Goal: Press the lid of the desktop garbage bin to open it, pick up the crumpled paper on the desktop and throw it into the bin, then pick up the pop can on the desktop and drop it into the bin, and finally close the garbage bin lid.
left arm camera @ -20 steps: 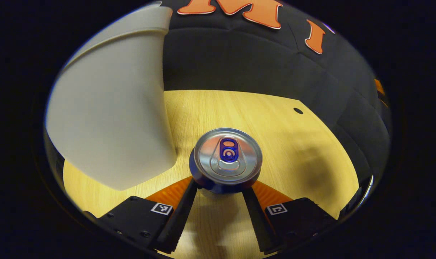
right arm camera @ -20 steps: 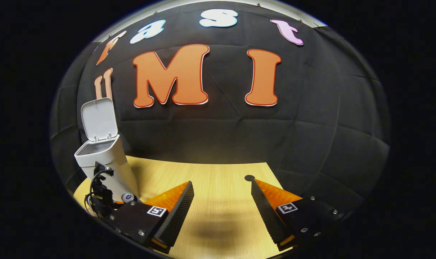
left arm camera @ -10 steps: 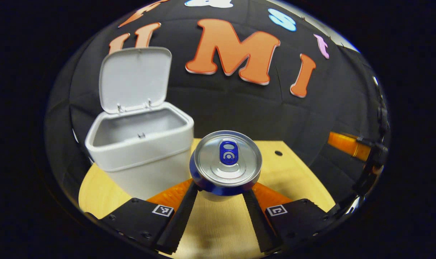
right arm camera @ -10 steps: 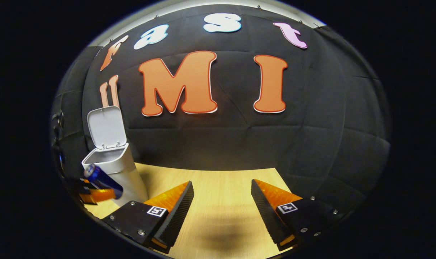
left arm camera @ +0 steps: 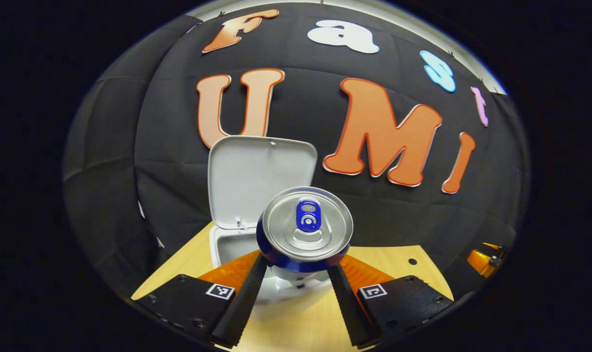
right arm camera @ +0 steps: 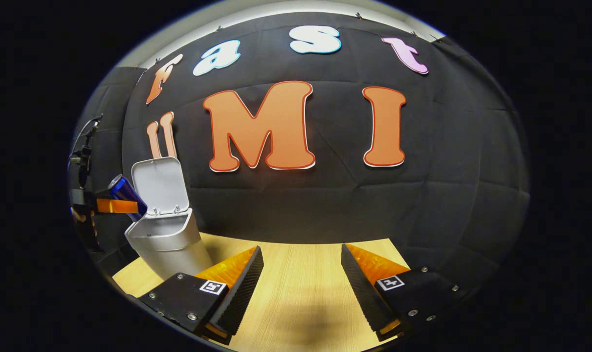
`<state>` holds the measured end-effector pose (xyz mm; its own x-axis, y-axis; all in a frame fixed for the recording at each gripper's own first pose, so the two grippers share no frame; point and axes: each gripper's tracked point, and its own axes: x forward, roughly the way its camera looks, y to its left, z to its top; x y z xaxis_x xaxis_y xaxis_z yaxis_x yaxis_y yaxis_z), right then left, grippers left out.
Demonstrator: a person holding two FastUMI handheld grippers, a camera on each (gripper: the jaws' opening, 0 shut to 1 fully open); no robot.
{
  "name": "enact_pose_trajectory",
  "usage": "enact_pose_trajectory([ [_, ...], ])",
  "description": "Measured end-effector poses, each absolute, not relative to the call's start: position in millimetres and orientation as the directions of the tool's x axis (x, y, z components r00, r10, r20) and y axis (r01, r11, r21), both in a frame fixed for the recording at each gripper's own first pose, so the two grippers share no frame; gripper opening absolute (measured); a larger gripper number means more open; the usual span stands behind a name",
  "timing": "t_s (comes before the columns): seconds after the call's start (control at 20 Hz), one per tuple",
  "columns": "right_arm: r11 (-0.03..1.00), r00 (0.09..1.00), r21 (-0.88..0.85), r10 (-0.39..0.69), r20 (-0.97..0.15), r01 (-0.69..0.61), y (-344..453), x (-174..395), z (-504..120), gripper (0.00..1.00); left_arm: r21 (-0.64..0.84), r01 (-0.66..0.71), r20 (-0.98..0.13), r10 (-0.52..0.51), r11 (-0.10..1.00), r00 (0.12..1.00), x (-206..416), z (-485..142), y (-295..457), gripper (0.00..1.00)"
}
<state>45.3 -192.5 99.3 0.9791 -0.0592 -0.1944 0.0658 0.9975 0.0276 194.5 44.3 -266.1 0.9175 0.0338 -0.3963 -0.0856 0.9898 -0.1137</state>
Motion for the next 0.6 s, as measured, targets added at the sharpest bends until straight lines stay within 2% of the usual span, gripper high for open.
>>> enact_pose_trajectory([
  [0.05, 0.997, 0.978, 0.027, -0.064, -0.197, 0.071, -194, 45, 98, 1.0, -0.108, -0.094, -0.431, 0.039, 0.99, 0.901, 198, -278, 50, 0.77],
  [0.1, 0.997, 0.977, 0.026, -0.071, -0.201, 0.078, -195, 44, 98, 0.95, -0.102, -0.089, -0.469, 0.031, 0.991, 0.883, 206, -290, 51, 0.77],
  [0.3, 0.993, 0.972, 0.017, -0.11, -0.21, 0.116, -206, 38, 96, 0.95, -0.098, -0.098, -0.603, 0.019, 0.99, 0.797, 208, -333, 47, 0.82],
  [0.4, 0.991, 0.968, 0.017, -0.128, -0.218, 0.135, -211, 35, 93, 0.95, -0.142, -0.097, -0.585, -0.005, 0.985, 0.811, 214, -333, 43, 0.86],
  [0.5, 0.989, 0.964, 0.022, -0.139, -0.227, 0.148, -215, 34, 91, 0.95, -0.16, -0.095, -0.56, -0.011, 0.983, 0.828, 212, -329, 42, 0.95],
  [0.55, 0.988, 0.963, 0.024, -0.143, -0.23, 0.152, -216, 33, 90, 1.0, -0.16, -0.096, -0.545, -0.007, 0.983, 0.838, 211, -325, 44, 0.96],
  [0.6, 0.988, 0.962, 0.026, -0.143, -0.231, 0.153, -215, 33, 90, 1.0, -0.17, -0.095, -0.529, -0.01, 0.981, 0.849, 209, -319, 43, 0.96],
])
